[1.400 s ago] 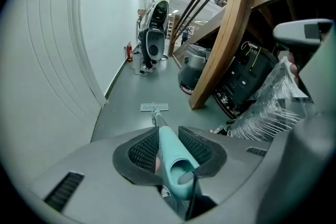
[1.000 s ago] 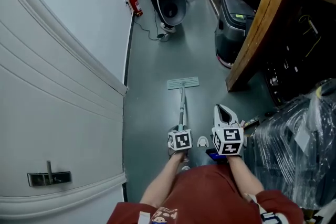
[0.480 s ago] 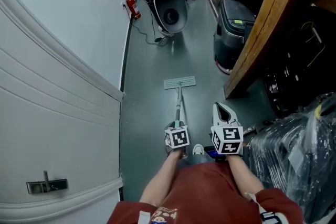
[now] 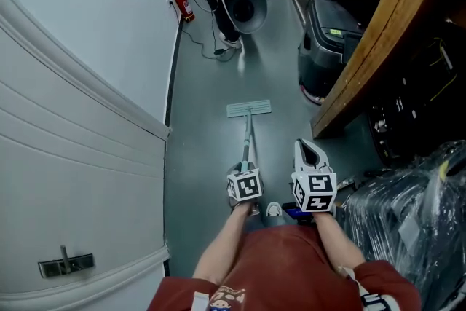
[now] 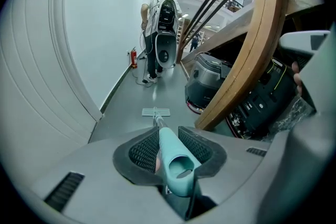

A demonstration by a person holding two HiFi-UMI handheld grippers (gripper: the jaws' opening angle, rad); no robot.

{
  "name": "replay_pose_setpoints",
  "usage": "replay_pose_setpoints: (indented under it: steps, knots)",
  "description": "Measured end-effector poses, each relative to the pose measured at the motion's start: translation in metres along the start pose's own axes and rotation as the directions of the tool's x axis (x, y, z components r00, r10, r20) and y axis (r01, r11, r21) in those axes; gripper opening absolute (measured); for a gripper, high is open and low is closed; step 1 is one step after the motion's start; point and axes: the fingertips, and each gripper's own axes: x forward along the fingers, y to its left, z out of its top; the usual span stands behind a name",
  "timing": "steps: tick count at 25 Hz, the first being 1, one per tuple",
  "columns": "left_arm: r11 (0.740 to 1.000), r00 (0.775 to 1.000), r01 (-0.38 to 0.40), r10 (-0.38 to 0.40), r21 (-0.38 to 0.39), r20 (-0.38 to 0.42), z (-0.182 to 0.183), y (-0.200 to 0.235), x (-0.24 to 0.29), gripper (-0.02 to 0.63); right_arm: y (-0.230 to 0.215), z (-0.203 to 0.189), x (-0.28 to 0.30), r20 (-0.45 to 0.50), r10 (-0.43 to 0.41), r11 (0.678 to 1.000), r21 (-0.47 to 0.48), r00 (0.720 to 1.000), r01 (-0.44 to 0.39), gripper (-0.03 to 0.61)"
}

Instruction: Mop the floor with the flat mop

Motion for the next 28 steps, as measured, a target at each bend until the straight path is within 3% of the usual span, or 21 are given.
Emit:
replay_pose_setpoints:
  steps: [10,28]
  knots:
    - [1.000,1.000,-0.002,0.002,0.005,-0.008,-0.001,0.006,0.005,0.127,0.011,-0.001,0.009,-0.011,0.020,1.000,-0.015,1.000,-0.020,0.018]
    - [1.000,1.000,-0.015,0.015,-0.007,-0.002,-0.052,-0.031,-0.039,0.127,-0.006,-0.031,-0.061,-0.010,0.037,0.999,-0.010,0.999,-0.037,0.018]
